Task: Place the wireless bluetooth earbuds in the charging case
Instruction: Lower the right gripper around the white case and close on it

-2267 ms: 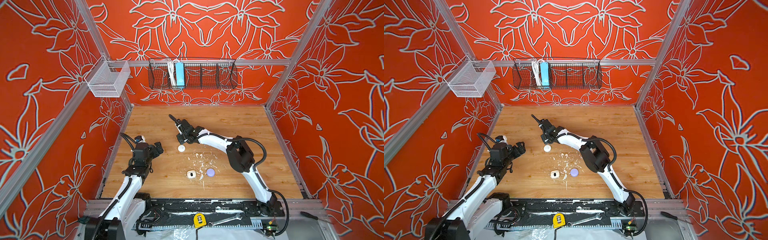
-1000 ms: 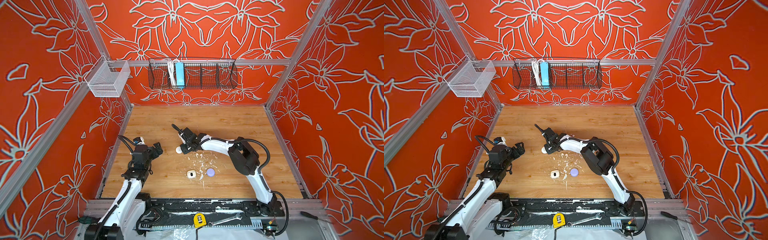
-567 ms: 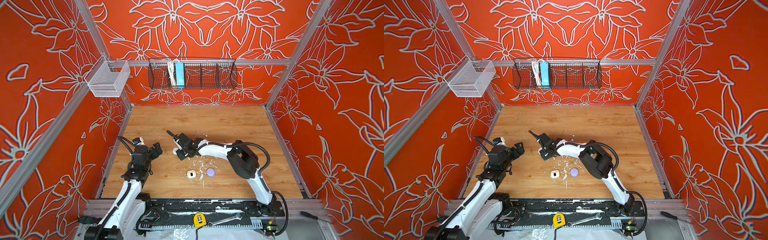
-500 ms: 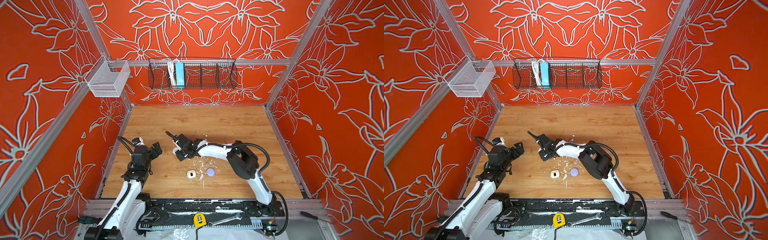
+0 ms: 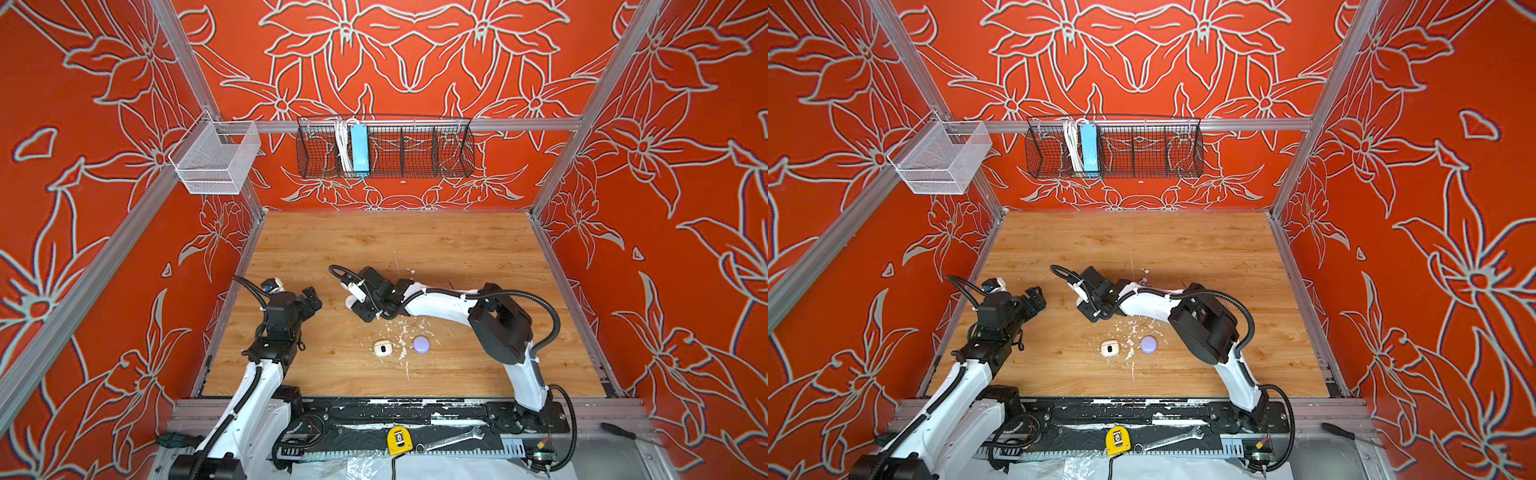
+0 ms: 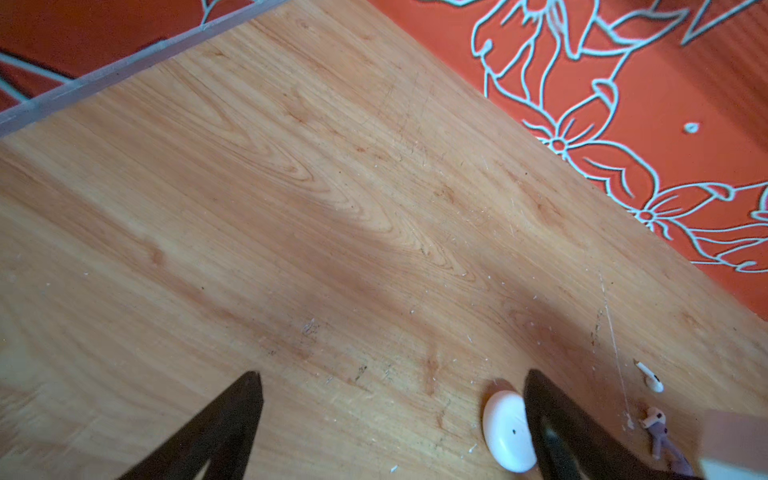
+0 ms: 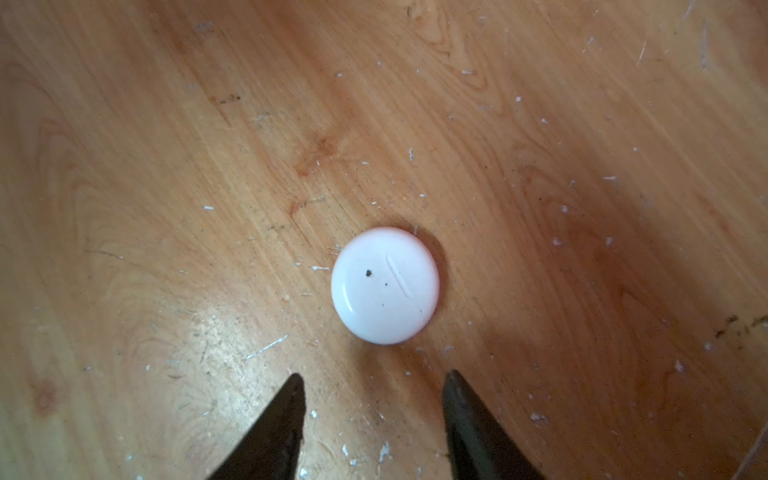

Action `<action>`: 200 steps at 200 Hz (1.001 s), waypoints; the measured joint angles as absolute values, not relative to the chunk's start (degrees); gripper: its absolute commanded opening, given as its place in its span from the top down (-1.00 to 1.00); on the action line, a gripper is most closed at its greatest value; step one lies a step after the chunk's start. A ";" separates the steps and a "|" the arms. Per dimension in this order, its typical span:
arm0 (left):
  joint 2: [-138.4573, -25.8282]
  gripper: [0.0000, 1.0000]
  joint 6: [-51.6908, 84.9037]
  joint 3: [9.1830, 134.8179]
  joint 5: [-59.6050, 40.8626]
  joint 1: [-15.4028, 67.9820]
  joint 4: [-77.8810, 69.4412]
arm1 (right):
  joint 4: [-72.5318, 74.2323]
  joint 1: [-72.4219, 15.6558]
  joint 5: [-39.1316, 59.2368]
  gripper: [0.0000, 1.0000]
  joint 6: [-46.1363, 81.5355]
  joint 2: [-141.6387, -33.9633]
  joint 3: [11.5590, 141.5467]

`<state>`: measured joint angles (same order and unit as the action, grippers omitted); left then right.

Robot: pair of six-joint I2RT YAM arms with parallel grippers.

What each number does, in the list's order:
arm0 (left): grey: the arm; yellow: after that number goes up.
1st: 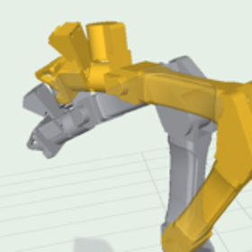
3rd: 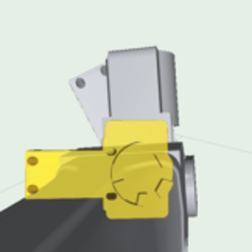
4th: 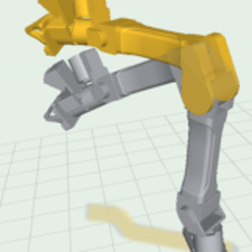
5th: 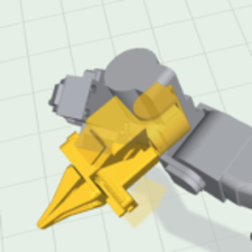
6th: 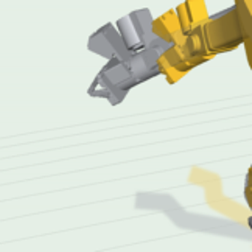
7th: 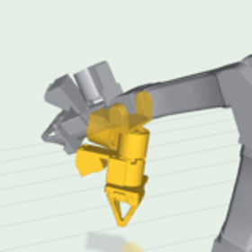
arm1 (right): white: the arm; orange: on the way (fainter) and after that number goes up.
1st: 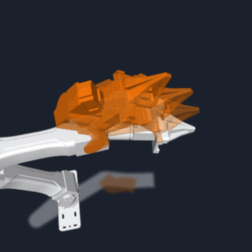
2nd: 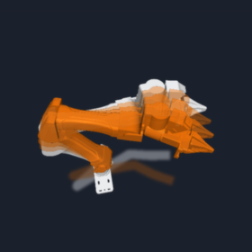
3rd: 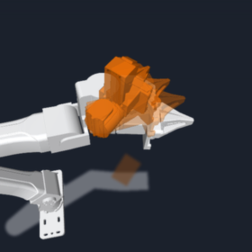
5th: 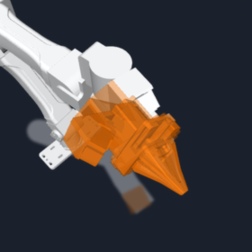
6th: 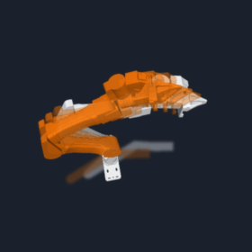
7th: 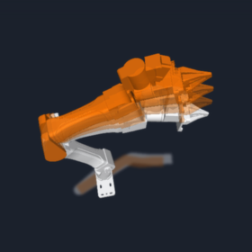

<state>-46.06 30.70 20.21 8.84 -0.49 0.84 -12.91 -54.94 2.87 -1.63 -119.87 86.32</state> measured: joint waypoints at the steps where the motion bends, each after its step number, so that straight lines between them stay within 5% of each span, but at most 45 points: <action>1: -46.28 -0.94 30.70 20.27 8.80 -0.51 0.86 | -12.91 -54.94 2.87 -0.33 -1.63 -119.87 86.32; 92: -59.68 -0.94 30.68 27.35 3.77 -3.81 1.74 | -14.59 -46.81 19.73 -0.59 -15.09 -124.29 92.79; 104: -60.69 -0.94 30.68 27.66 3.33 -3.95 2.07 | -15.94 -46.85 21.10 -0.95 -15.94 -126.41 95.46; 200: -61.69 -0.94 30.68 28.45 1.74 -4.51 2.52 | -25.61 -47.51 21.93 -0.70 -16.51 -134.19 106.41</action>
